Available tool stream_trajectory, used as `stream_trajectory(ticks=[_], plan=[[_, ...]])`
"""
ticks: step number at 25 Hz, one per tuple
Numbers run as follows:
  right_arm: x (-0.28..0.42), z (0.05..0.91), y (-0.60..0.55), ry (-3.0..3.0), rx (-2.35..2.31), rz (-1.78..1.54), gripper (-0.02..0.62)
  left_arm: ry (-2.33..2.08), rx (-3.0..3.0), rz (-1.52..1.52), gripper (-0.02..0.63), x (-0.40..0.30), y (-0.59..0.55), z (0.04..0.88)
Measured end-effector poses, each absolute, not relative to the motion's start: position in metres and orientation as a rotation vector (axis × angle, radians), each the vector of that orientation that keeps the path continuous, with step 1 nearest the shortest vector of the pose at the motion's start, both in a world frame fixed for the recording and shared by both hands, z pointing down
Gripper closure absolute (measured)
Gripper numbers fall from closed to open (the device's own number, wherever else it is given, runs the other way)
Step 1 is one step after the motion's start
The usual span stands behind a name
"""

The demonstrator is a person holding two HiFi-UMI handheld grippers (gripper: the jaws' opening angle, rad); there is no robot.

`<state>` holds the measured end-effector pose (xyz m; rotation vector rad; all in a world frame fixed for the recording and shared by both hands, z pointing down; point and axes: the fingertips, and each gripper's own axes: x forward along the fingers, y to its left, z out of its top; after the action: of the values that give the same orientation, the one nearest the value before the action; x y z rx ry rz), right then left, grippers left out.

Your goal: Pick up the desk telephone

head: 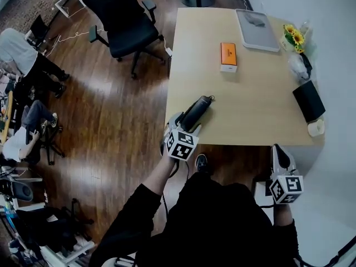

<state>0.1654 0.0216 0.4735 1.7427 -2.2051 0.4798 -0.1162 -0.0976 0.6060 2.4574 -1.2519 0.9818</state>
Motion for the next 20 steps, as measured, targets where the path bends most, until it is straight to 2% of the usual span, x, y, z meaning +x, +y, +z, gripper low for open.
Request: stream_trajectory(ticks=[7, 12, 20], plan=[[0.126, 0.486, -0.060, -2.255, 1.581, 0.405, 0.594, -1.033, 2.284, 1.227, 0.306, -0.105, -0.133, 0.690], [0.102, 0.482, -0.091, -2.339, 1.486, 0.395, 0.595, -0.897, 2.229, 1.323, 0.339, -0.091, -0.137, 0.711], [0.103, 0.488, -0.112, -2.383, 1.416, 0.427, 0.594, -0.847, 2.212, 1.408, 0.330, -0.085, -0.143, 0.726]])
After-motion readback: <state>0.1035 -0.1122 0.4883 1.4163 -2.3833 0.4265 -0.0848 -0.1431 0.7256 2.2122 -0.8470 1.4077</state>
